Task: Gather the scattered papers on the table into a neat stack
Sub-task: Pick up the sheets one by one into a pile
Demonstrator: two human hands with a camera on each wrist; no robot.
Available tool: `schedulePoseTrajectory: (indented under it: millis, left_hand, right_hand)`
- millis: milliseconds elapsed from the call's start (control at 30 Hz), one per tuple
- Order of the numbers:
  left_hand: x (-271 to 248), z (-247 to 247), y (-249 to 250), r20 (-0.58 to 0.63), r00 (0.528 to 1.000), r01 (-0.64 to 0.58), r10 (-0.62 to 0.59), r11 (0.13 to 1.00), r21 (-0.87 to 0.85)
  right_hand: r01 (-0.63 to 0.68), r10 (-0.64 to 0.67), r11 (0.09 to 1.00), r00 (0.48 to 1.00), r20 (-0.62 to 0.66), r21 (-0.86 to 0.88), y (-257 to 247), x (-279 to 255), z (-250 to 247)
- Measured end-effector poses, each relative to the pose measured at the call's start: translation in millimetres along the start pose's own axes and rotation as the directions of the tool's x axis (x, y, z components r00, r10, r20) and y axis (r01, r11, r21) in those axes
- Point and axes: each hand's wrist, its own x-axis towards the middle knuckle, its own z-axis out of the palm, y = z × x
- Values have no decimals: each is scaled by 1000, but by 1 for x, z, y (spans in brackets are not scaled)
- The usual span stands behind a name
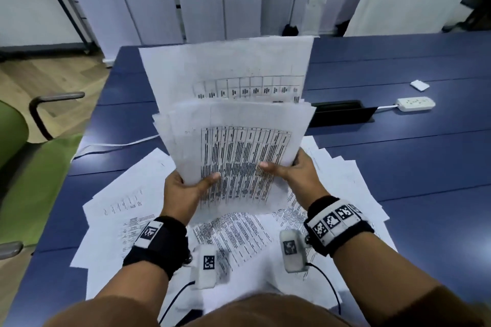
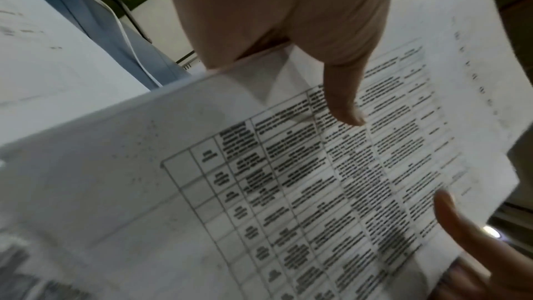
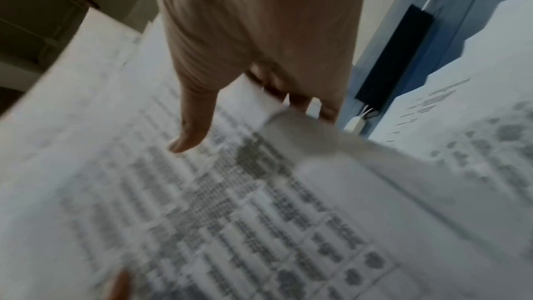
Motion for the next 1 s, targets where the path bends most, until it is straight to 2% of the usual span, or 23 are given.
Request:
schedulePoseTrajectory:
  millis: [133, 267, 333, 467, 533, 567, 633, 733, 767, 800, 833, 900, 1000]
  left_hand:
    - [-4, -3, -2, 39, 999, -10, 10, 1000, 1]
    - [-5, -3, 1, -5, 999, -44, 44, 997, -60]
    - [-6, -4, 8, -7, 998, -70, 69, 992, -110]
    - [-14, 2, 19, 122, 983, -127, 135, 989, -74]
    - [-13, 2, 21, 120, 982, -133, 147, 984, -117]
    - [-12, 1, 22, 100, 986, -120, 133, 984, -130]
    - [-11, -1, 24, 74, 992, -91, 102, 985, -145]
    - [-16, 1, 24, 83, 991, -92, 102, 988, -122]
    - [-17, 3, 24, 78, 992, -93, 103, 988, -124]
    - [-18, 4, 24, 71, 992, -90, 101, 987, -137]
    - [-19, 5, 24, 70, 993, -86, 97, 985, -149]
    - [-19, 4, 20, 82, 994, -63, 76, 986, -153]
    - [-21, 6, 9, 126, 992, 11, -3, 998, -61]
  right_hand:
    - [-43, 46, 998, 998, 51, -47, 6, -7, -10]
    - [-54, 53, 999, 995, 86, 10, 3, -11, -4]
    - [-10, 8, 1000, 997, 80, 24, -6, -11, -5]
    - [123, -131, 990, 983, 130, 63, -32, -18, 1]
    - [252, -253, 967, 966, 60, 27, -48, -23, 8]
    - [337, -336, 941, 942, 19, -26, -58, -26, 10]
    - [502, -509, 852, 861, -13, -151, -80, -33, 12]
    - [694, -721, 624, 688, 78, -358, -111, -40, 19]
    - [727, -758, 552, 641, 118, -408, -118, -42, 22]
    - [739, -773, 498, 615, 154, -455, -123, -43, 25]
    - [730, -768, 467, 614, 180, -499, -125, -44, 26]
    - [679, -733, 469, 656, 180, -565, -121, -44, 25]
    - [586, -666, 588, 742, 77, -557, -99, -42, 14]
